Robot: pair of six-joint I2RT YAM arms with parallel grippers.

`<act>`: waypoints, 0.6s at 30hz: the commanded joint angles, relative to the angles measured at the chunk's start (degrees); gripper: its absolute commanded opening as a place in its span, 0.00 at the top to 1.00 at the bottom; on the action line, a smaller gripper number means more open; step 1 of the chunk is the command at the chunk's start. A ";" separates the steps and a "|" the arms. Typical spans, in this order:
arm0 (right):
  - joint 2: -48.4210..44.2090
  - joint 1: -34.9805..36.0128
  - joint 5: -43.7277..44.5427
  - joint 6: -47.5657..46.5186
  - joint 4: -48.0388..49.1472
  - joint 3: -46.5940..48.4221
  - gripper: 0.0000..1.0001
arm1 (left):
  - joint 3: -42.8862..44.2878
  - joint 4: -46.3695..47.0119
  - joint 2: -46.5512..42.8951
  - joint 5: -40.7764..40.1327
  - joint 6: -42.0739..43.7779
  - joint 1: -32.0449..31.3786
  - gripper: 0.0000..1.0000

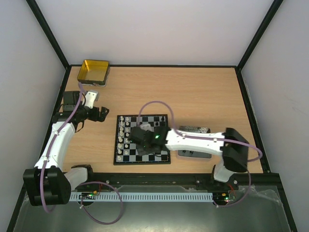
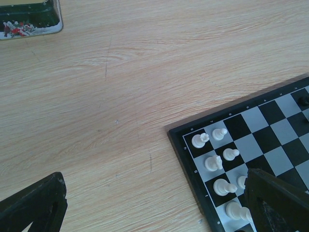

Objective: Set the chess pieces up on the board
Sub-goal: Place the chess piece on the chessboard.

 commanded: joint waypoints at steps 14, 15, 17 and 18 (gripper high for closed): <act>22.90 7.59 -0.85 -5.16 -4.83 20.24 0.97 | -0.61 0.72 -1.43 -2.09 -1.24 0.50 0.01; 23.49 7.60 -0.91 -5.45 -5.06 20.83 0.97 | -0.63 0.70 -1.36 -2.07 -1.21 0.50 0.01; 24.76 7.56 -1.16 -5.84 -5.26 20.97 0.97 | -0.70 0.81 -1.30 -1.94 -1.22 0.50 0.01; 25.21 7.61 -1.35 -6.01 -5.11 21.73 0.97 | -0.72 0.83 -1.26 -1.90 -1.20 0.50 0.01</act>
